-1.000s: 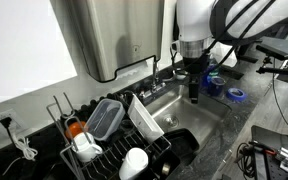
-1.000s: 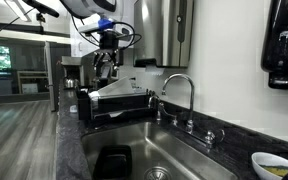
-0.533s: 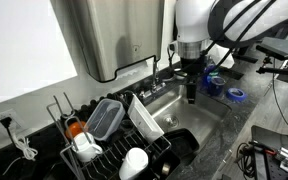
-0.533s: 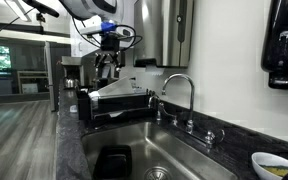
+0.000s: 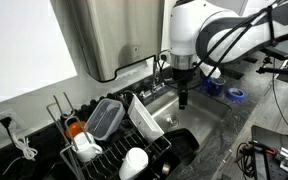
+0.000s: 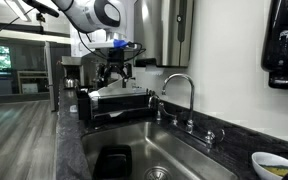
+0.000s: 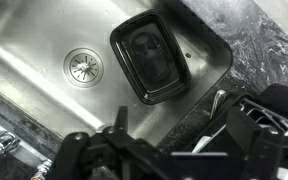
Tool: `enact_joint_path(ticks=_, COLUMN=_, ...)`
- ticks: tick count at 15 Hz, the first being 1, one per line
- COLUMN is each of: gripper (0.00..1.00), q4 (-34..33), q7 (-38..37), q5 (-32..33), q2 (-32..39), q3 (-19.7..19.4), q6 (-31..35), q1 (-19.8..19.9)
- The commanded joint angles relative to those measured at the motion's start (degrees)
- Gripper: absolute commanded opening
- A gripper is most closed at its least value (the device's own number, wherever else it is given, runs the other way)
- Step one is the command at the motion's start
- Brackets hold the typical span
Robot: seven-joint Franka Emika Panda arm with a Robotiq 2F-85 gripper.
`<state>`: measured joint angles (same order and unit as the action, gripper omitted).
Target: Remove the black lunchbox from the sink and put it on the dish rack
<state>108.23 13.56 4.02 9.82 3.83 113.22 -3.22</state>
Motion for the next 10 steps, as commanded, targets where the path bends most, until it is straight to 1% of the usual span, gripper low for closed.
enact_joint_path(ticks=1, gripper=1.0, q4=3.44, q7=6.11, q5=0.2, q2=-0.02, q3=-0.03, q6=5.23, q1=0.99)
enact_joint_path(ticks=7, gripper=1.0, q4=8.26, q7=11.69, q5=0.16, q2=0.2, q3=-0.43, q6=10.22, q1=2.01)
enact_joint_path(ticks=8, gripper=1.0, q4=8.16, q7=11.2, q5=-0.84, q2=0.46, q3=-0.43, q6=8.76, q1=2.14)
enact_joint_path(ticks=9, gripper=1.0, q4=6.91, q7=9.64, q5=-0.04, q2=0.37, q3=-0.26, q6=8.08, q1=1.63)
enact_joint_path(ticks=10, gripper=1.0, q4=7.38, q7=9.64, q5=-0.05, q2=0.4, q3=-0.27, q6=8.08, q1=1.72)
